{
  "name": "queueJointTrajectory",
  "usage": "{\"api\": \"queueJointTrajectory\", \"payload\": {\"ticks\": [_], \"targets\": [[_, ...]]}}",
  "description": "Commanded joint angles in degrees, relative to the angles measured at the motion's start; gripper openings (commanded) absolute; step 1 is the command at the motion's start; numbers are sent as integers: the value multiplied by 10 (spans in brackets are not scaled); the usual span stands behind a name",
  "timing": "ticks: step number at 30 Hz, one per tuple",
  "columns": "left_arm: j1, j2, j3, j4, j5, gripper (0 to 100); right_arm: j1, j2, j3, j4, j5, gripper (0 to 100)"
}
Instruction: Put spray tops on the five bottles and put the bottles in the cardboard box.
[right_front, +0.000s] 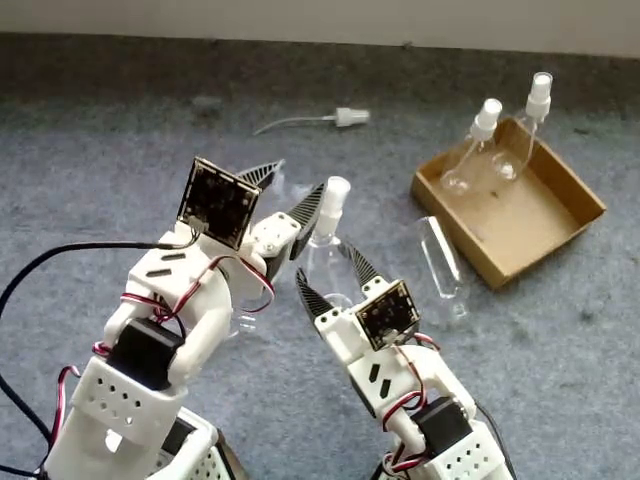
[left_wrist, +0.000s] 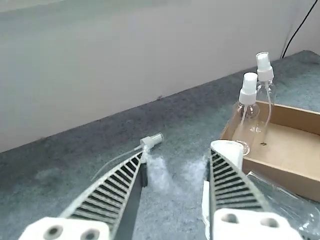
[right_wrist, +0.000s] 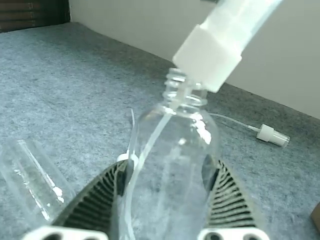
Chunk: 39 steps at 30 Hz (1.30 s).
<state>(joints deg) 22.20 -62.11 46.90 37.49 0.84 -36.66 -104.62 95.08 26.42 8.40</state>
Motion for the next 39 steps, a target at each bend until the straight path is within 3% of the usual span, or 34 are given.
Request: {"api": "queueJointTrajectory", "payload": {"ticks": [1, 21, 24, 31, 39], "targets": [[36, -14, -60, 64, 15, 181, -3, -8, 0, 0, 1, 73], [38, -9, 10, 69, 16, 181, -3, -8, 0, 0, 1, 73], [38, -10, 14, 40, 16, 179, -3, -8, 0, 0, 1, 73], [43, -10, 14, 23, 13, 12, -3, -8, 0, 0, 1, 73], [44, -12, 15, 25, 13, 6, -3, -8, 0, 0, 1, 73]]}}
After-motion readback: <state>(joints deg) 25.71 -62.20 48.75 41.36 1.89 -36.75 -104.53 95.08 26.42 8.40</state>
